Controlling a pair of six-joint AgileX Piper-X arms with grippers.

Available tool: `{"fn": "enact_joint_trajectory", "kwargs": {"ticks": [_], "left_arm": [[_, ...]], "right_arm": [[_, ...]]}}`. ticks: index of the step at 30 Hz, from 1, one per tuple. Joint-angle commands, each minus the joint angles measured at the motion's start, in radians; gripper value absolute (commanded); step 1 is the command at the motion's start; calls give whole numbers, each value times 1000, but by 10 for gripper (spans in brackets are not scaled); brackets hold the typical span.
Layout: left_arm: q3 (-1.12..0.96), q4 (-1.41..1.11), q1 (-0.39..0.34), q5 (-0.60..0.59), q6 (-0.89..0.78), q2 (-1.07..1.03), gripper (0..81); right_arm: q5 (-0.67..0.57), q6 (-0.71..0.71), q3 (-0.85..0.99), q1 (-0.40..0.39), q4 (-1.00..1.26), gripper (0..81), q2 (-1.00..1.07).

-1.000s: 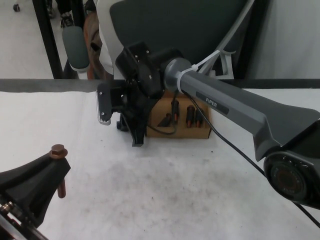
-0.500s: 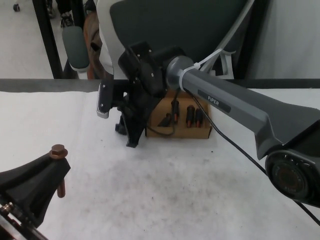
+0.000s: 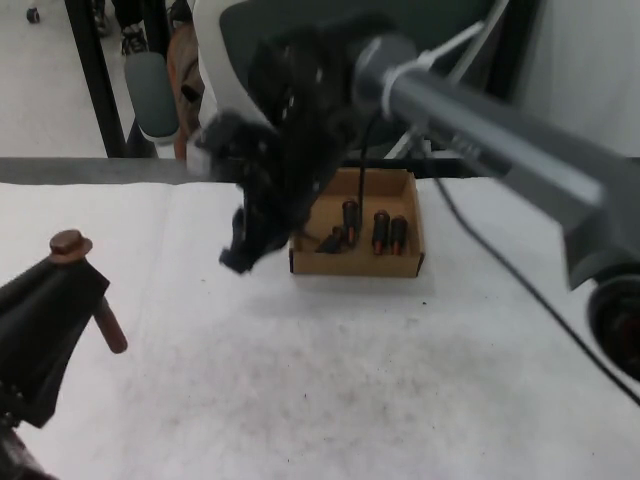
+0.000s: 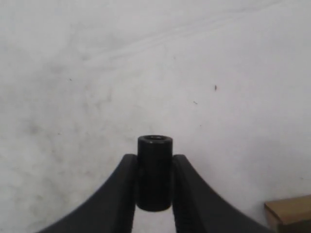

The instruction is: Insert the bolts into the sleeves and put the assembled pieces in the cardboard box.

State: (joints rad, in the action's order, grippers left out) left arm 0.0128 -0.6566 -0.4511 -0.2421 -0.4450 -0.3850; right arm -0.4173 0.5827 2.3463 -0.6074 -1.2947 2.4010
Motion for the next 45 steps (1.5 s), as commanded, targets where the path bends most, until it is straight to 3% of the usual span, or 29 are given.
{"fn": "enact_joint_trajectory", "kwargs": {"ticks": [1, 15, 25, 32, 39, 45], "left_arm": [[-13, -6, 0, -18, -46, 11, 8], [-137, 252, 0, -117, -11, 11, 8], [-222, 394, 0, -126, -11, 11, 8], [-233, 490, 0, -126, -11, 2, 8], [-256, 392, 0, -208, -86, -99, 8], [-255, 231, 0, -229, -210, -203, 8]], "right_arm": [[-19, -65, 4, -3, -20, 3, -92], [-37, -167, -136, -1, -61, 3, -355], [-37, -204, -591, 45, 20, 3, -652], [-56, -309, -920, 52, 264, 3, -941], [-110, -566, -1324, 43, 659, 3, -1226], [-113, -779, -1620, -27, 1042, 3, -1401]]}}
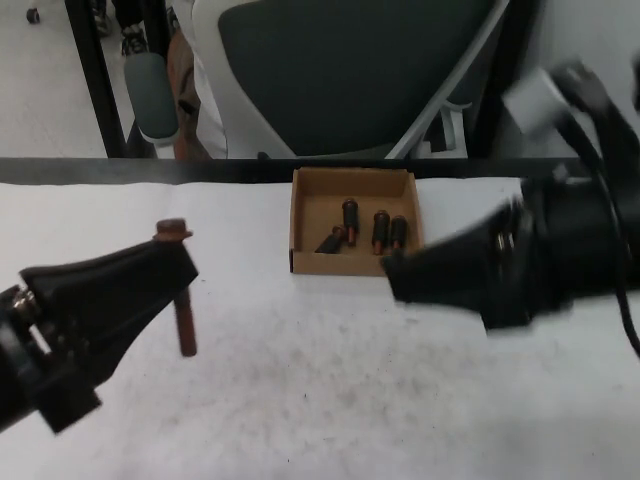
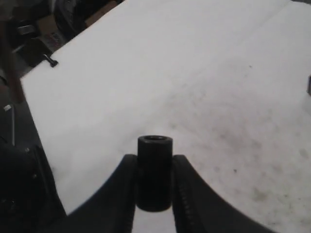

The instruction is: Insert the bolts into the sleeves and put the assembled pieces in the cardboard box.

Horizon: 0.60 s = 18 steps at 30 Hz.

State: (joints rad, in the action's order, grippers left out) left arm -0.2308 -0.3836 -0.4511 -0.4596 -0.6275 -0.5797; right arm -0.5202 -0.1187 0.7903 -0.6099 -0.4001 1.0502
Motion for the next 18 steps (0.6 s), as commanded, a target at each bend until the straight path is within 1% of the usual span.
{"fn": "enact_joint_trajectory", "kwargs": {"ticks": [1, 6, 10, 12, 14, 18], "left_arm": [[-12, -65, 0, -22, -45, -29, 8], [-12, -178, 0, -76, -91, -121, 8], [-12, -279, 0, -96, -121, -186, 8], [-12, -316, 0, -96, -138, -216, 8], [-12, -342, 0, -96, -164, -247, 8], [-12, -345, 0, -84, -184, -271, 8]], "right_arm": [[-10, -110, -102, -42, 188, 3, -69], [-10, -217, -231, -138, 334, 3, -100], [10, -271, -279, -209, 430, 3, -100], [27, -271, -293, -235, 487, 3, -100], [38, -235, -301, -248, 530, 3, -100], [54, -20, -302, -258, 539, 3, -100]]}}
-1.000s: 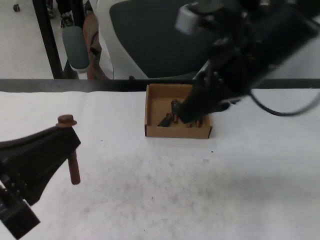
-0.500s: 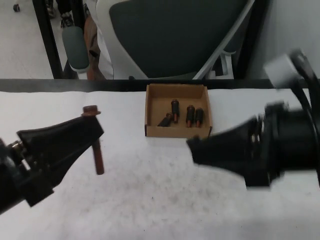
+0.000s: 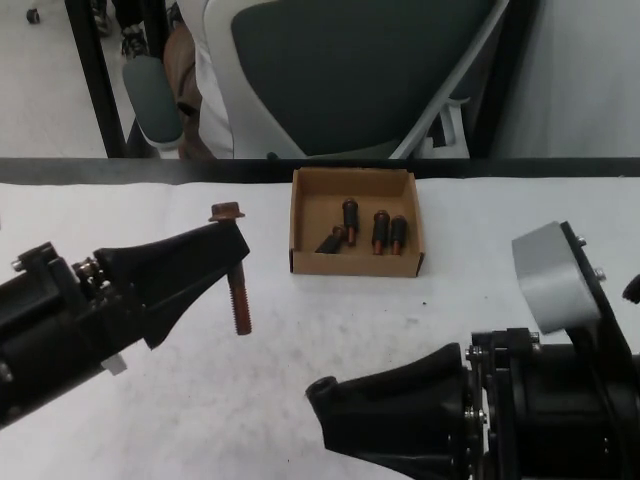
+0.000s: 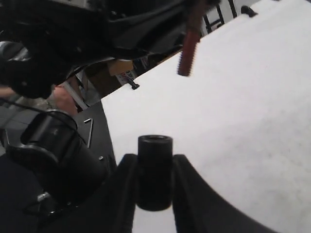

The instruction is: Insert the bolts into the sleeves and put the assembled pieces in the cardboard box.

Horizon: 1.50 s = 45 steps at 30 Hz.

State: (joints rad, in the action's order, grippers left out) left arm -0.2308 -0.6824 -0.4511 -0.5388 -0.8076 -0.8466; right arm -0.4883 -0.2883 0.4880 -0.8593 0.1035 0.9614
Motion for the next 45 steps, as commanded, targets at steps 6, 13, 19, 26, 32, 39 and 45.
{"fn": "enact_joint_trajectory", "kwargs": {"ticks": [6, 13, 19, 26, 32, 39, 45], "left_arm": [[-28, -48, 0, -5, -90, -4, 8], [-36, -86, -25, -20, 59, -4, 8], [-36, -86, -73, -25, 241, -5, 8], [-36, -86, -111, -23, 321, -5, 8], [-36, -86, -111, -4, 322, -5, 8], [-36, -86, -111, -2, 345, -5, 8], [-36, -86, -111, -1, 345, -5, 8]], "right_arm": [[91, 303, 1, -8, 37, 3, 46], [91, 326, 1, -8, 95, 3, 136], [121, 326, 1, -8, 183, 3, 151], [132, 326, 25, -8, 187, 3, 151], [132, 326, 27, -8, 238, 3, 151], [132, 313, 30, -8, 254, 3, 151], [132, 288, 30, -8, 273, 3, 151]]}}
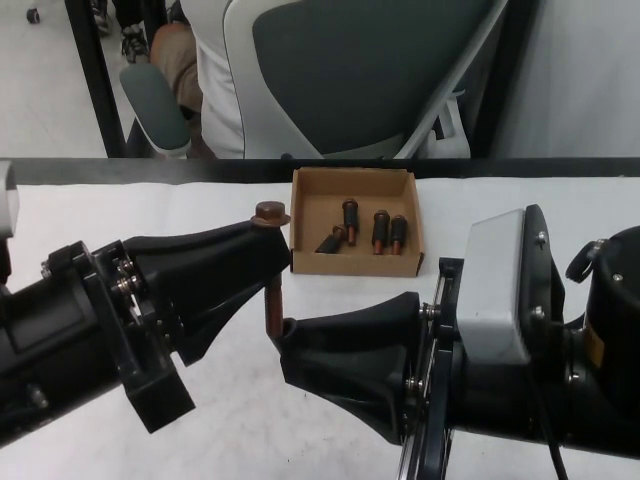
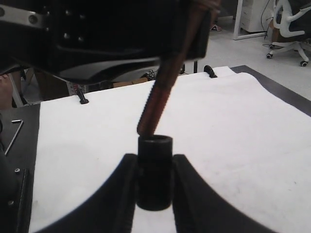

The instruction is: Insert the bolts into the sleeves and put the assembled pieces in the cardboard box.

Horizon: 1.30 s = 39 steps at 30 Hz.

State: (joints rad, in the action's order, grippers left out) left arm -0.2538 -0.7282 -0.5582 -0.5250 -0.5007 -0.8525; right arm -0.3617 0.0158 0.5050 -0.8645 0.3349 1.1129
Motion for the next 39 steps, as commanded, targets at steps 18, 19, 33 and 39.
{"fn": "enact_joint_trajectory", "kwargs": {"ticks": [18, 19, 33, 39], "left_arm": [[-13, -66, -4, 30, -17, 1, 8], [-13, -75, -4, 35, -17, 1, 8], [-13, -99, -204, 214, 47, 1, 8], [-13, -57, -209, 205, 130, 1, 11]], "right_arm": [[17, -111, 13, -3, 175, 3, 0], [28, -126, 13, -3, 191, 3, 0], [161, -224, 13, -3, 426, 3, 0], [177, -227, 13, -3, 448, 3, 0]]}}
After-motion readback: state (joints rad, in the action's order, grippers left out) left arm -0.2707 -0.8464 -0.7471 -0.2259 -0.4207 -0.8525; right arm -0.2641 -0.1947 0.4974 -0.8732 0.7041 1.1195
